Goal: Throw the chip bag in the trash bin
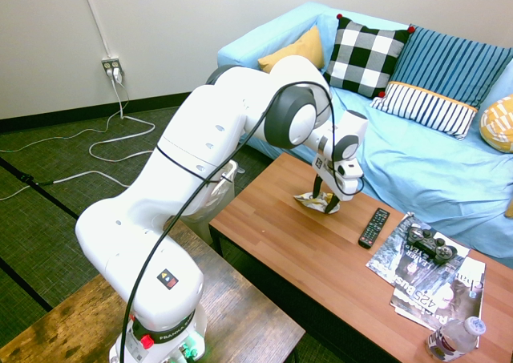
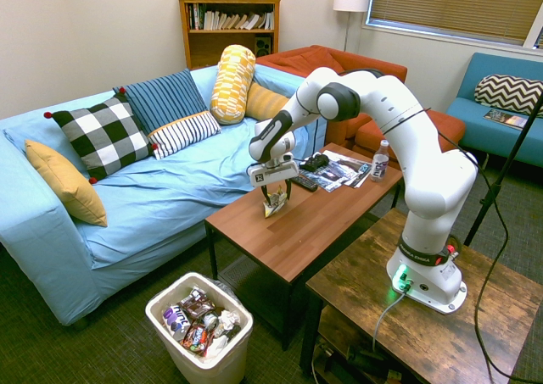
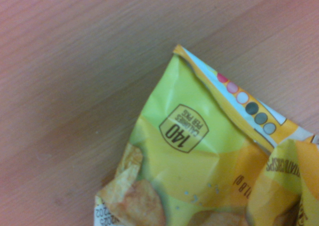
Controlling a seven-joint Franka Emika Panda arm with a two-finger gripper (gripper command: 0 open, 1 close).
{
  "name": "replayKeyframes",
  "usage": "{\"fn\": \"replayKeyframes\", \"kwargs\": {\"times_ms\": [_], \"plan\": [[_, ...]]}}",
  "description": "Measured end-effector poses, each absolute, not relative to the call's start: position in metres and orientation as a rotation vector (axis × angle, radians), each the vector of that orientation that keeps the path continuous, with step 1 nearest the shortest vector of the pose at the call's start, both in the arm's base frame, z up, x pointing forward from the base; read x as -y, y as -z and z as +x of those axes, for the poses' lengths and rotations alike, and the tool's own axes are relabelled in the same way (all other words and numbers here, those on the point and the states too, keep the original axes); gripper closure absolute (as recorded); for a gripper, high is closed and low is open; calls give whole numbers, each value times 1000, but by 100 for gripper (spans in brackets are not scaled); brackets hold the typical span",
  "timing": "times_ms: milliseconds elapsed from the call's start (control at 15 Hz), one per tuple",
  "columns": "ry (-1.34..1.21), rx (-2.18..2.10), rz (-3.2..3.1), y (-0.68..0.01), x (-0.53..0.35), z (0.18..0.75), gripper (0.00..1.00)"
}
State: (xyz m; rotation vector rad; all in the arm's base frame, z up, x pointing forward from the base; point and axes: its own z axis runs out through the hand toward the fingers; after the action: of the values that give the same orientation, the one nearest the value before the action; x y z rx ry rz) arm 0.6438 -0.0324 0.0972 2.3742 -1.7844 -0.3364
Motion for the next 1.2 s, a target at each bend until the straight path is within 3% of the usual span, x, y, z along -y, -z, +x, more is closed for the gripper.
{"fn": "replayKeyframes", "kwargs": {"times_ms": [800, 1200], "plan": [[330, 1786, 2471, -122, 34, 652, 100], [167, 1573, 2742, -227, -63, 635, 100]]}}
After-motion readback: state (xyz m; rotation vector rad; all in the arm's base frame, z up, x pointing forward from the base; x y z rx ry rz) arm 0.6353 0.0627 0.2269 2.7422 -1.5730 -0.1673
